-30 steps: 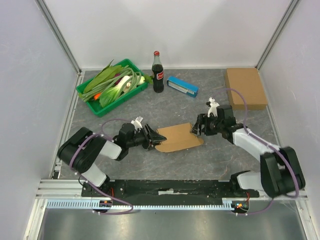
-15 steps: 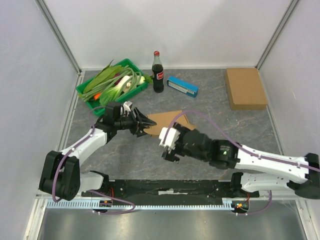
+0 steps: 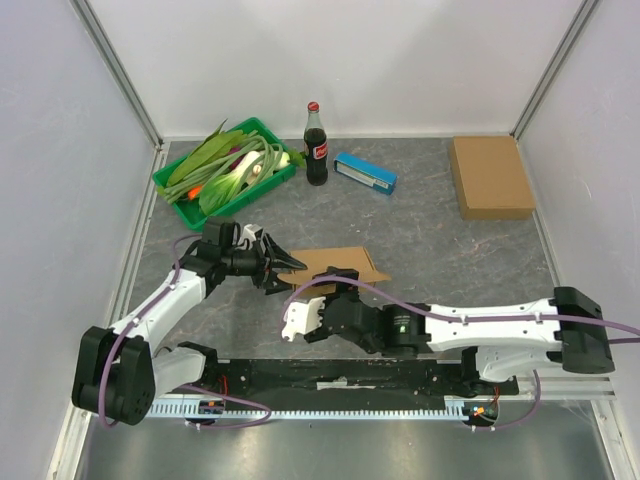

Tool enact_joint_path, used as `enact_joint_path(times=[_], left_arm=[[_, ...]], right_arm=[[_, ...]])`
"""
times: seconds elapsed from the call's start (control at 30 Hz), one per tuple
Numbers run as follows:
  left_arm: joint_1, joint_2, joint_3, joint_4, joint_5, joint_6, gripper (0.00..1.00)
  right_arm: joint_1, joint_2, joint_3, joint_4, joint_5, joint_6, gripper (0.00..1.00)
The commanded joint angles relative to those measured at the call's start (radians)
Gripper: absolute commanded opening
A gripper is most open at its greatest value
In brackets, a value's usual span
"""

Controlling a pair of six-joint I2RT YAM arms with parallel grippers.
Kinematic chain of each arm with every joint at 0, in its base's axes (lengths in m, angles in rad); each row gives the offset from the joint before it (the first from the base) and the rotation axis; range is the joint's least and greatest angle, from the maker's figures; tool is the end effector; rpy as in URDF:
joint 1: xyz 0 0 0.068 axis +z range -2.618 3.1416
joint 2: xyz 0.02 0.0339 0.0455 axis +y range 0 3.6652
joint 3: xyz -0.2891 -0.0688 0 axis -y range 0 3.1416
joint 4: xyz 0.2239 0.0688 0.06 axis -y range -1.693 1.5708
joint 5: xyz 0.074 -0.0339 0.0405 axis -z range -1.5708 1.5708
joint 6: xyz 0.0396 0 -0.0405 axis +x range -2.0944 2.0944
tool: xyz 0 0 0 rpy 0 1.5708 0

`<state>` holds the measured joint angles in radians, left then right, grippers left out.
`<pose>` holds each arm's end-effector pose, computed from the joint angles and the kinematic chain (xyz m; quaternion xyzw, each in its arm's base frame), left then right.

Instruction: Fold the paper box

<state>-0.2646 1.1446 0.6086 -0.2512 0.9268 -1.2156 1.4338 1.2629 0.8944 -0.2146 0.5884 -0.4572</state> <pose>0.1777 -0.0809 0.2447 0.2267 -0.8132 0.5354 0.0264 0.0562 0.2468 0.3054 -0.6028 0.6047 -0.0127 0.5204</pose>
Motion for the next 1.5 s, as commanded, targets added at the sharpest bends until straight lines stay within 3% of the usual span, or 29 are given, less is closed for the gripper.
enact_joint_path(times=[0.0, 0.27, 0.37, 0.4, 0.5, 0.63, 0.83, 0.87, 0.97, 1.0, 1.1, 1.17, 1.2, 1.23, 1.37, 1.47], left_arm=[[0.005, -0.029, -0.020, 0.006, 0.070, -0.067, 0.44], [0.005, -0.042, -0.020, 0.015, 0.089, -0.081, 0.43], [0.005, -0.048, -0.032, 0.024, 0.096, -0.091, 0.45], [0.007, -0.055, -0.041, 0.033, 0.099, -0.099, 0.45], [0.005, -0.065, -0.044, 0.070, 0.104, -0.108, 0.52], [0.007, -0.080, -0.041, 0.081, 0.083, -0.073, 0.70], [0.024, -0.100, 0.009, -0.021, -0.028, 0.166, 0.95], [0.028, -0.117, 0.051, -0.073, -0.069, 0.291, 0.96], [0.031, -0.231, 0.072, -0.230, -0.319, 0.454, 0.98], [0.033, -0.271, 0.063, -0.256, -0.462, 0.471, 0.99], [0.033, -0.452, -0.006, -0.228, -0.677, 0.505, 0.94], [0.033, -0.576, -0.083, -0.153, -0.681, 0.542, 0.87], [0.031, -0.607, -0.107, -0.052, -0.656, 0.556, 0.76], [0.031, -0.624, -0.130, -0.010, -0.628, 0.588, 0.74], [0.016, -0.600, -0.190, 0.165, -0.446, 0.666, 0.80], [-0.039, -0.527, -0.184, 0.228, -0.395, 0.700, 0.81]], right_arm=[[0.008, 0.059, -0.028, 0.155, 0.154, -0.052, 0.97], [0.008, 0.092, -0.055, 0.293, 0.241, -0.123, 0.83], [0.008, 0.090, -0.064, 0.300, 0.234, -0.123, 0.71], [0.008, 0.084, -0.064, 0.297, 0.232, -0.117, 0.63], [0.005, 0.064, -0.071, 0.284, 0.228, -0.092, 0.57], [0.005, 0.038, -0.063, 0.245, 0.202, -0.055, 0.48], [-0.013, 0.029, -0.026, 0.089, 0.125, 0.043, 0.45], [-0.019, 0.030, -0.014, 0.055, 0.076, 0.060, 0.45], [-0.041, 0.027, 0.015, -0.075, -0.002, 0.133, 0.43], [-0.052, 0.014, 0.014, -0.122, -0.040, 0.150, 0.43], [-0.122, 0.001, 0.032, -0.221, -0.228, 0.216, 0.42], [-0.205, 0.019, 0.060, -0.273, -0.338, 0.236, 0.42], [-0.272, 0.035, 0.075, -0.332, -0.445, 0.238, 0.43], [-0.306, 0.052, 0.110, -0.360, -0.499, 0.239, 0.43], [-0.441, 0.156, 0.190, -0.471, -0.709, 0.204, 0.43], [-0.542, 0.205, 0.236, -0.488, -0.924, 0.195, 0.45]])
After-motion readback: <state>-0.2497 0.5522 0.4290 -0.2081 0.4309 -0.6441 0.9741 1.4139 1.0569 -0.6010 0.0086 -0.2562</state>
